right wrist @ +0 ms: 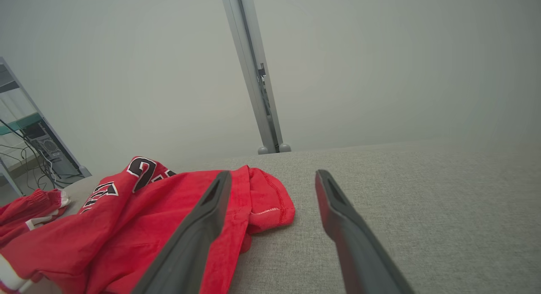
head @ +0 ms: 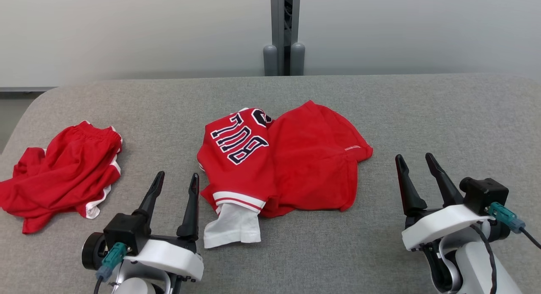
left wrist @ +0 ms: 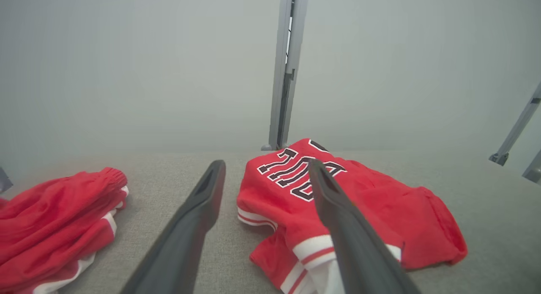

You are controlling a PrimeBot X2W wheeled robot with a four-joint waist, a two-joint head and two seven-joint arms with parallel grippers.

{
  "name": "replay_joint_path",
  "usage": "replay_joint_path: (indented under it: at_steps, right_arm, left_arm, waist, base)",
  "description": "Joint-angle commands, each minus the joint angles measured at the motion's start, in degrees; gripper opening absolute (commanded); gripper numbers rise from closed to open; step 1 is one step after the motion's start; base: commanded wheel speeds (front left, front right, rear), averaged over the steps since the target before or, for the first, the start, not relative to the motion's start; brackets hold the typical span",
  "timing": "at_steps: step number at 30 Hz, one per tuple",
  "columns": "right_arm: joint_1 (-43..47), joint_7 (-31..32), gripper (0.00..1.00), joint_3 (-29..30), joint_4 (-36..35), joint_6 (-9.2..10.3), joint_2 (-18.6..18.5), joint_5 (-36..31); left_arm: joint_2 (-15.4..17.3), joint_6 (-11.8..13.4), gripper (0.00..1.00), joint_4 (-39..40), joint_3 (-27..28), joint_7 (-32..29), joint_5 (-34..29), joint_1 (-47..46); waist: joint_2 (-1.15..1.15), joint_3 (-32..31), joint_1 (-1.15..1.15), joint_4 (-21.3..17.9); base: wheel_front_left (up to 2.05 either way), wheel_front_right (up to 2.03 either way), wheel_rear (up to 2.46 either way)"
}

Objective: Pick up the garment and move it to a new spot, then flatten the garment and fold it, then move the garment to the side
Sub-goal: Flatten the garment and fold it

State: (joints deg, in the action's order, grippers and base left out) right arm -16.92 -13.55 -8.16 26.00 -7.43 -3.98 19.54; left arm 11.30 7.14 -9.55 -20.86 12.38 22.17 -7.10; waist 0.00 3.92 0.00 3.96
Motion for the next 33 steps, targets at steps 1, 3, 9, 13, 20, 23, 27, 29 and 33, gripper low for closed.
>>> replay_joint_path:
  at_steps: [1, 3, 9, 13, 20, 23, 27, 29, 33]
  right_arm:
    - [0.8, -0.2, 1.0, -0.1, -0.3, -0.11, -0.2, -0.1]
    - [0.9, -0.2, 1.0, -0.1, -0.1, -0.11, -0.1, 0.3]
    - [-0.2, 1.2, 1.0, -0.6, 1.3, -0.11, 0.2, 1.3]
    - [-1.1, 2.0, 1.0, 0.2, 1.8, -0.11, -0.2, 2.3]
    - [-4.7, 6.7, 1.0, 0.6, 4.1, -0.11, -0.8, 6.5]
    - [-6.8, 8.6, 1.0, 0.8, 5.9, -0.11, -1.0, 8.3]
    - [-9.4, 11.3, 1.0, 1.4, 8.5, -0.11, -0.7, 11.7]
    - [-10.4, 12.4, 1.0, 1.5, 10.1, -0.11, -0.9, 12.1]
    - [-11.7, 12.8, 1.0, 1.3, 12.4, -0.11, -1.1, 12.2]
  left_arm:
    - [-0.6, 0.6, 1.0, 0.6, 0.9, 0.8, 0.8, 0.7]
    - [-0.5, 1.5, 1.0, 0.1, 1.6, 1.7, -0.1, 1.1]
    - [-4.9, -1.4, 1.0, -3.4, 5.7, 2.8, -0.4, 2.7]
    - [-7.0, -3.0, 1.0, -3.0, 8.3, 2.8, -2.3, 4.3]
    - [-8.1, -5.3, 1.0, -3.7, 9.1, 2.8, -5.7, 2.6]
    - [-8.3, -5.9, 1.0, -4.1, 8.8, 2.8, -6.2, 1.7]
    - [-8.3, -5.6, 1.0, -4.0, 7.3, 2.8, -4.8, 1.0]
    - [-8.3, -5.4, 1.0, -3.8, 6.5, 2.8, -4.5, 0.5]
    - [-8.3, -5.0, 1.0, -3.9, 5.9, 2.8, -4.3, 0.4]
  waist:
    - [0.0, -0.1, 0.0, 0.3]
    - [0.0, -0.1, 0.0, 0.7]
    - [0.0, 0.6, 0.0, 2.3]
    - [0.0, 1.7, 0.0, 3.9]
    - [0.0, 4.3, 0.0, 6.3]
    - [0.0, 5.5, 0.0, 7.2]
    - [0.0, 7.1, 0.0, 8.5]
    - [0.0, 7.7, 0.0, 9.1]
    - [0.0, 8.3, 0.0, 10.0]
  base:
    - [0.0, 0.0, 0.0]
    - [0.0, 0.0, 0.0]
    - [0.0, 0.0, 0.0]
    - [0.0, 0.0, 0.0]
    - [0.0, 0.0, 0.0]
    - [0.0, 0.0, 0.0]
    - [0.0, 0.0, 0.0]
    - [0.0, 0.0, 0.0]
    - [0.0, 0.0, 0.0]
